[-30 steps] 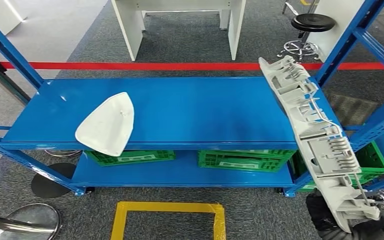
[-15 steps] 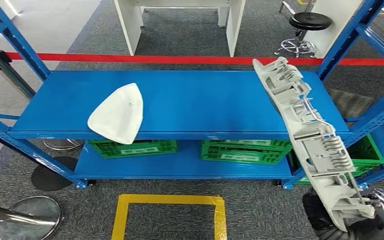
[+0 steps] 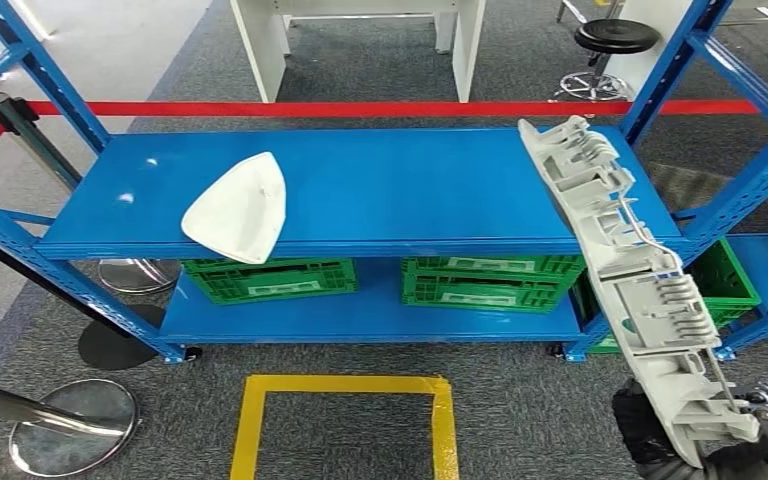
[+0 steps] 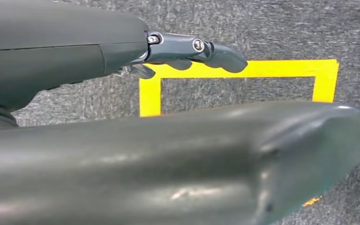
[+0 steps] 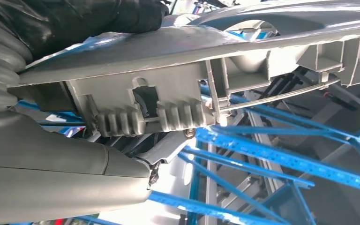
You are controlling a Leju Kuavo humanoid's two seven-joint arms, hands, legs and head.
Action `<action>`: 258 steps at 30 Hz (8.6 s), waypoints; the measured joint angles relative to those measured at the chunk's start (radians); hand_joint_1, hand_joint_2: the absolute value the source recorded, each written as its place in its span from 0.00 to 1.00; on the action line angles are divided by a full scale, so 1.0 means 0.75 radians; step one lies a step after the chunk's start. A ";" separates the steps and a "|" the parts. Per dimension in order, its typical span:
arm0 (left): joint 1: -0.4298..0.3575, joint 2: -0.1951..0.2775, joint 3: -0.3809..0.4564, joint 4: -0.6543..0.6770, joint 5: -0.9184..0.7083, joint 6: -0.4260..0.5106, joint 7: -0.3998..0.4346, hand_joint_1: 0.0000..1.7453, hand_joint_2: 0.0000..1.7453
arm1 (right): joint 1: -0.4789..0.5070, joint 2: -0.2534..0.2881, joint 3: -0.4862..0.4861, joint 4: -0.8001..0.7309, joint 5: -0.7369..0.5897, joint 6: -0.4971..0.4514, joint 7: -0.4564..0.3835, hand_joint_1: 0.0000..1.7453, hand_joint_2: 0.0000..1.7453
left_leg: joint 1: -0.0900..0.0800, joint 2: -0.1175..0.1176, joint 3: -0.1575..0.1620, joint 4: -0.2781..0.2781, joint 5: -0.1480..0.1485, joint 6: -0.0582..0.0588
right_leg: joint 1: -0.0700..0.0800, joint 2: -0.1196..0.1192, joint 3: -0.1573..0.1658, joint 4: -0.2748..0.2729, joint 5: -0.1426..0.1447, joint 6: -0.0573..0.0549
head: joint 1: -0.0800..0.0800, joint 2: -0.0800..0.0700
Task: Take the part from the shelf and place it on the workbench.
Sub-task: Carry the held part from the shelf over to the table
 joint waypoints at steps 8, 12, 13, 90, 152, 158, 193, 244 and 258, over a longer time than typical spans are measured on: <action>0.001 0.001 -0.007 0.000 0.000 0.001 0.000 0.00 0.00 | 0.002 0.000 -0.006 0.000 0.000 0.000 0.000 1.00 1.00 | 0.023 -0.005 0.064 0.175 -0.117 -0.029 | -0.002 -0.006 -0.105 0.035 0.072 -0.009 | -0.016 0.000; -0.001 0.003 -0.012 0.000 -0.001 0.001 0.000 0.00 0.00 | 0.001 0.000 -0.007 0.000 -0.001 0.000 0.000 1.00 1.00 | 0.016 -0.009 0.188 -0.059 -0.096 -0.006 | 0.004 -0.006 -0.140 0.052 0.101 0.019 | -0.015 0.000; -0.001 0.003 -0.013 0.000 -0.002 0.001 0.000 0.00 0.00 | 0.001 0.000 -0.007 0.000 -0.001 0.000 0.000 1.00 1.00 | 0.016 -0.008 0.182 -0.066 -0.092 0.002 | 0.004 -0.006 -0.146 0.052 0.109 0.027 | -0.015 0.000; -0.005 -0.007 -0.043 0.001 0.014 0.000 0.000 0.00 0.00 | 0.040 -0.014 -0.019 -0.014 -0.015 0.000 -0.001 1.00 1.00 | 0.011 0.003 -0.010 -0.014 0.037 0.011 | 0.007 0.005 0.003 0.026 -0.025 0.024 | 0.005 0.000; 0.022 0.002 -0.101 0.000 0.155 0.046 0.000 0.00 0.00 | -0.064 -0.066 0.065 0.093 -0.086 0.000 0.000 1.00 1.00 | 0.002 0.005 0.000 -0.025 0.034 0.040 | 0.009 0.003 0.012 0.091 -0.014 0.031 | 0.000 0.000; 0.027 0.006 -0.101 0.000 0.154 0.046 0.000 0.00 0.00 | -0.059 -0.066 0.065 0.097 -0.088 0.000 0.000 1.00 1.00 | 0.006 -0.002 -0.043 0.054 -0.031 -0.003 | 0.004 -0.004 0.002 -0.001 0.007 -0.012 | -0.007 0.000; 0.027 -0.006 -0.101 0.001 0.115 0.049 0.001 0.00 0.00 | -0.019 -0.079 0.062 0.104 -0.060 0.000 0.000 1.00 1.00 | 0.021 -0.003 -0.082 0.341 -0.163 -0.029 | 0.009 -0.009 -0.053 0.012 0.048 -0.019 | -0.017 0.000; 0.016 -0.008 -0.098 0.001 0.083 0.048 0.000 0.00 0.00 | 0.015 -0.099 0.060 0.120 -0.029 0.000 0.000 1.00 1.00 | 0.009 -0.132 0.058 -0.035 -0.002 0.042 | -0.008 0.102 -0.079 0.072 0.035 0.036 | -0.003 0.000; 0.019 -0.005 -0.096 0.001 0.093 0.057 0.000 0.00 0.00 | 0.017 -0.101 0.061 0.123 -0.019 0.000 0.000 1.00 1.00 | 0.010 0.055 0.009 0.063 -0.024 -0.002 | 0.000 -0.112 -0.051 0.038 0.027 -0.002 | -0.027 0.000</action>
